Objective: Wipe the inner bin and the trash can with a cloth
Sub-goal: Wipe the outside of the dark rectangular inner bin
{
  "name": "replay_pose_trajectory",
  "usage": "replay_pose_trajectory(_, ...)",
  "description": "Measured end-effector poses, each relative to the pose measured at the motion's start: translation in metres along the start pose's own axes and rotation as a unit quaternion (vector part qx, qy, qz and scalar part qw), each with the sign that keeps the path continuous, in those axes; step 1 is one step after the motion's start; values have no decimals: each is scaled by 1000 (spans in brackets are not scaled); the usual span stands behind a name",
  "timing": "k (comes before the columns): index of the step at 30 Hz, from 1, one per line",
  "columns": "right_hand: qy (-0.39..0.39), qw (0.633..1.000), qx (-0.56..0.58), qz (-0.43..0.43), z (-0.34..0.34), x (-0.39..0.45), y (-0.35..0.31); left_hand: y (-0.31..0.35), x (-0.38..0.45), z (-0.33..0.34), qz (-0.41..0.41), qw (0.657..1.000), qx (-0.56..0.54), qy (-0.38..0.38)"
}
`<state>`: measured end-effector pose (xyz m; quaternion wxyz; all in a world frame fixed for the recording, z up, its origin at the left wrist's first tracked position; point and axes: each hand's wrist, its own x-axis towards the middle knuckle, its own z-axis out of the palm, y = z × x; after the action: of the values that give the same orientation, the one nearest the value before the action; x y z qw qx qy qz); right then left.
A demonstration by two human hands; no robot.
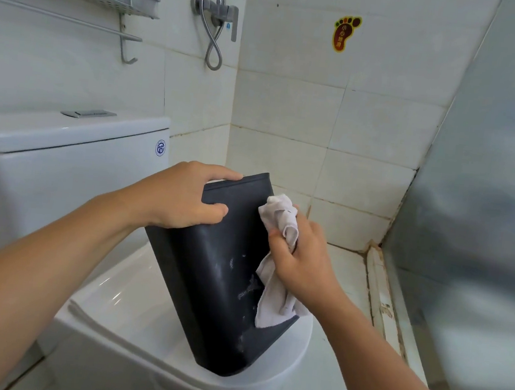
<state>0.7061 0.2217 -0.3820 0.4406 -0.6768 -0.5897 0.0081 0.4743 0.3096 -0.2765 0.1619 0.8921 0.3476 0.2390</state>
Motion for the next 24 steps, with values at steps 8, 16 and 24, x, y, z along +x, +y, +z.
replay_pose_trajectory(8,-60,986,140,68,-10,-22,-24,-1,-1,0,-5,1000,3,1)
replay_pose_trajectory(16,29,999,-34,6,7,-26,-18,3,0,2,-3,1000,1,1)
replay_pose_trajectory(24,87,995,-42,-2,-4,-11,-24,-1,-2,0,-18,1000,-7,0)
